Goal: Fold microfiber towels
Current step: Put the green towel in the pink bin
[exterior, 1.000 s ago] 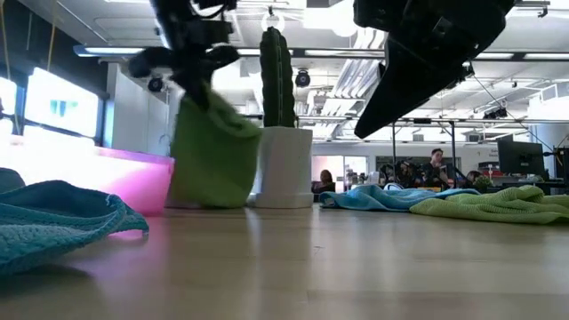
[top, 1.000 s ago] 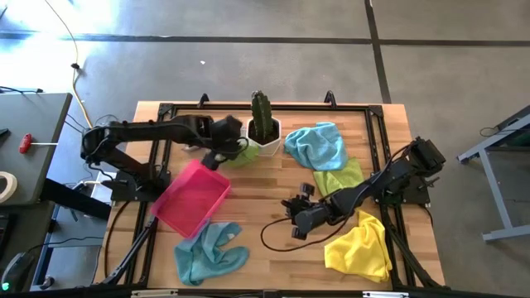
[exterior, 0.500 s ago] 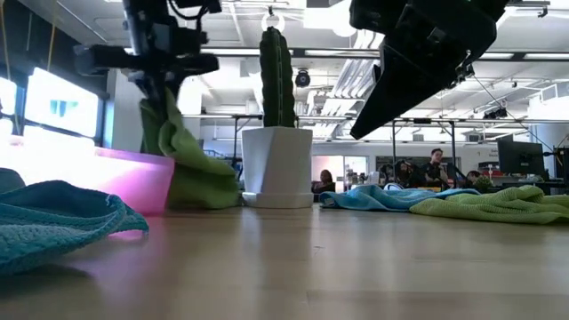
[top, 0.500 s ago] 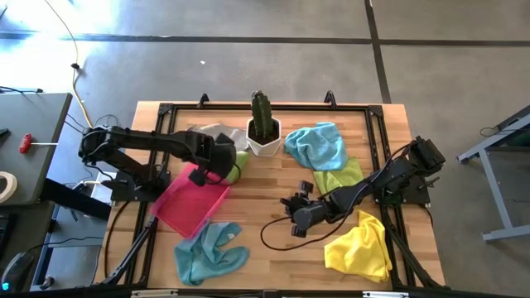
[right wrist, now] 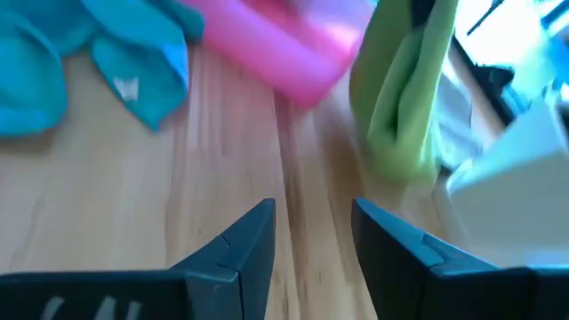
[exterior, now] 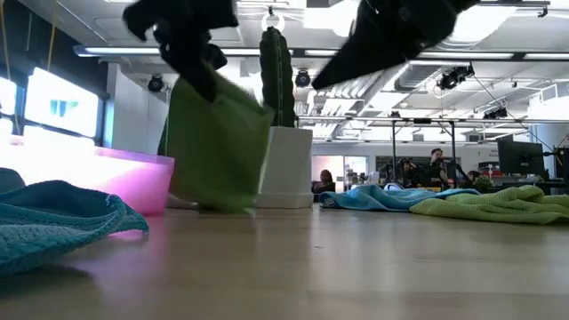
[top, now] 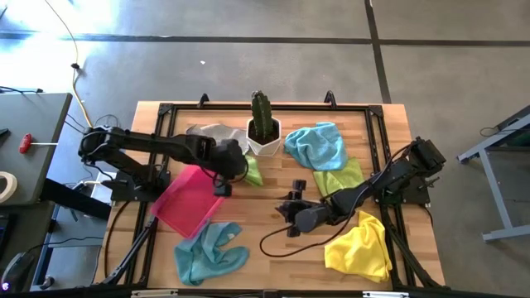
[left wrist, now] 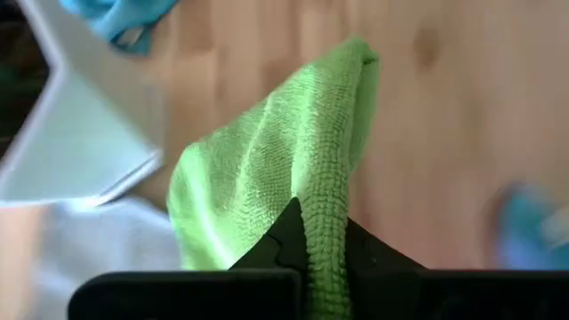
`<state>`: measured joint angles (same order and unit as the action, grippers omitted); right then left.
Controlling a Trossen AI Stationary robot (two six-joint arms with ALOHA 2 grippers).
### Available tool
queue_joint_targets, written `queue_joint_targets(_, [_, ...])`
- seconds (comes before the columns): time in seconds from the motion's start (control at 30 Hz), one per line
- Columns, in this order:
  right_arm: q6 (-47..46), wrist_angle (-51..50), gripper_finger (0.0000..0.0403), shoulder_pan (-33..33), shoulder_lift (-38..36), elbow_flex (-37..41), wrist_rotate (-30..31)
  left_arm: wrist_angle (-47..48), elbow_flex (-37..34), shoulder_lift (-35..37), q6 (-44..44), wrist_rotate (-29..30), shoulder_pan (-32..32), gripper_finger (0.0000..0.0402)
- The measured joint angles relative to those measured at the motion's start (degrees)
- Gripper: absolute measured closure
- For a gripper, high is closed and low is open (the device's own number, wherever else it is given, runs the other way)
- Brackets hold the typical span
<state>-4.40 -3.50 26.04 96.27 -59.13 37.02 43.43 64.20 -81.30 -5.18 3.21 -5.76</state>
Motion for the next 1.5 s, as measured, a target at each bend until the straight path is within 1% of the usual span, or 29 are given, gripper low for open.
queue_joint_targets(0.1, [3.44, 4.61, 0.0261, 0.0, 0.0, 0.0, -0.18, -5.92, 0.01, 0.0, 7.68, -2.79, 1.8, 0.0401])
queue_joint_targets(0.2, [6.36, 7.18, 0.0261, 0.0, 0.07, 0.0, 0.84, -10.81, 0.02, 0.0, 10.81, -6.53, 3.42, 0.0401])
queue_joint_targets(0.27, [8.87, 8.51, 0.0261, 0.28, 0.07, 0.0, 3.92, -12.3, 0.02, 0.0, 11.24, -7.95, 4.42, 0.0401])
queue_joint_targets(0.4, [15.85, 10.65, 0.0261, 1.69, -0.02, 0.0, 12.19, -12.41, 0.02, 0.0, 11.94, -7.72, 5.93, 0.0401])
queue_joint_targets(0.5, [20.89, 13.51, 0.0261, 2.97, -0.17, 0.0, 15.18, -12.67, 0.02, 0.0, 13.18, -7.68, 6.37, 0.0401])
queue_joint_targets(0.57, [21.25, 14.52, 0.0261, 3.43, -0.17, 0.0, 14.49, -13.55, 0.02, 0.0, 13.62, -7.68, 6.67, 0.0401])
queue_joint_targets(0.67, [16.76, 14.38, 0.026, 3.39, -0.2, 0.0, 10.76, -14.53, 0.02, 0.0, 14.02, -7.83, 7.0, 0.0401])
queue_joint_targets(0.7, [15.23, 14.39, 0.026, 3.28, -0.2, 0.0, 10.34, -14.68, 0.02, 0.0, 14.02, -7.92, 7.17, 0.0401])
queue_joint_targets(0.77, [13.81, 14.35, 0.026, 3.22, -0.2, 0.0, 10.83, -14.88, 0.02, 0.0, 14.02, -7.99, 7.68, 0.0401])
queue_joint_targets(0.9, [15.91, 14.67, 0.026, 3.23, -0.2, 0.0, 16.46, -14.9, 0.02, 0.0, 14.02, -8.14, 8.8, 0.0401])
queue_joint_targets(0.97, [16.89, 15.12, 0.026, 3.21, -0.2, 0.0, 16.76, -15.05, 0.02, 0.0, 14.02, -8.14, 9.27, 0.04])
queue_joint_targets(1.07, [16.89, 15.21, 0.026, 2.84, -0.22, -0.01, 14.64, -15.23, 0.02, 0.0, 13.79, -8.14, 9.72, 0.04])
queue_joint_targets(1.27, [16.15, 15.39, 0.026, 1.91, -0.22, 0.0, 11.65, -17.45, 0.02, 0.0, 10.44, -8.16, 10.65, 0.04])
queue_joint_targets(1.5, [16.43, 15.4, 0.026, 0.27, -0.24, 0.0, 10.47, -17.89, 0.07, 0.0, 1.9, -8.16, 13.15, 0.04])
